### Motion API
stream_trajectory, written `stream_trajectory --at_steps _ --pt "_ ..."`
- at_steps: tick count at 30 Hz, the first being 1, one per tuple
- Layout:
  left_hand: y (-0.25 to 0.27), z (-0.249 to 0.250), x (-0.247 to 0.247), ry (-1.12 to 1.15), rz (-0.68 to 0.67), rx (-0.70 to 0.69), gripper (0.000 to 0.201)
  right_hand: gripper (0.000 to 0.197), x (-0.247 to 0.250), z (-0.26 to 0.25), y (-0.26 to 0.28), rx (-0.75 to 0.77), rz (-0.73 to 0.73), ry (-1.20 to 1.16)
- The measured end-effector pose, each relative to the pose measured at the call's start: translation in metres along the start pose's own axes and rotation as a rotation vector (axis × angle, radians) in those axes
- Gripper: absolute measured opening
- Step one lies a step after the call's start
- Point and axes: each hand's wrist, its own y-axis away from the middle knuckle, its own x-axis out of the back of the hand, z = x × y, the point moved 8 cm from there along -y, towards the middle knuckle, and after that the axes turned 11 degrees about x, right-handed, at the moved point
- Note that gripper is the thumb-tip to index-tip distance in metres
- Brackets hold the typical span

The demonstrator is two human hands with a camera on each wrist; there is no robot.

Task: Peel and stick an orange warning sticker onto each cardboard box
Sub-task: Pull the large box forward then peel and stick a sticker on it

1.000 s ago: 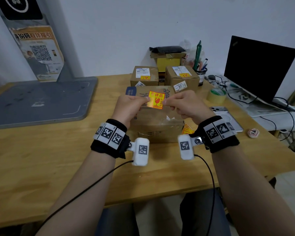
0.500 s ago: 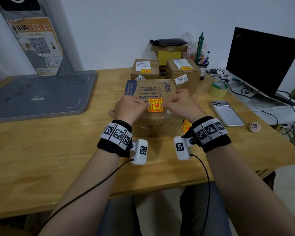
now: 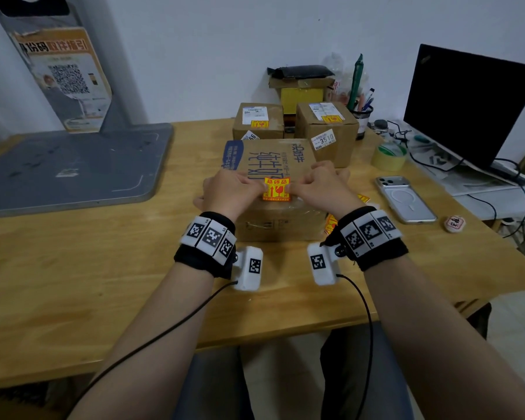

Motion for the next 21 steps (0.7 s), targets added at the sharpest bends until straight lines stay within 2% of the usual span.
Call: stream_trajectory --at_steps 3,7,16,21 --pt "-0.0022 -0.0018 -0.0018 -0.001 -0.003 -0.005 0.019 0.023 -0.0014 -0.0006 0.0004 -0.004 -0.002 0.0" --pt "-0.0037 -0.0038 -0.0041 -0.018 0.003 -0.01 0.03 0.022 -0.0028 -0.0007 0.001 -0.01 0.004 0.002" --pt "-0.0058 -0.0061 -0.0048 -0.041 0.024 -0.02 0.023 0.031 -0.0044 -0.002 0.0005 -0.022 -0.007 0.01" --pt "-0.0043 -0.0062 -0.005 -0.037 0.026 -0.027 0.021 0.029 -0.0044 -0.0012 0.0013 -0.031 -0.004 0.013"
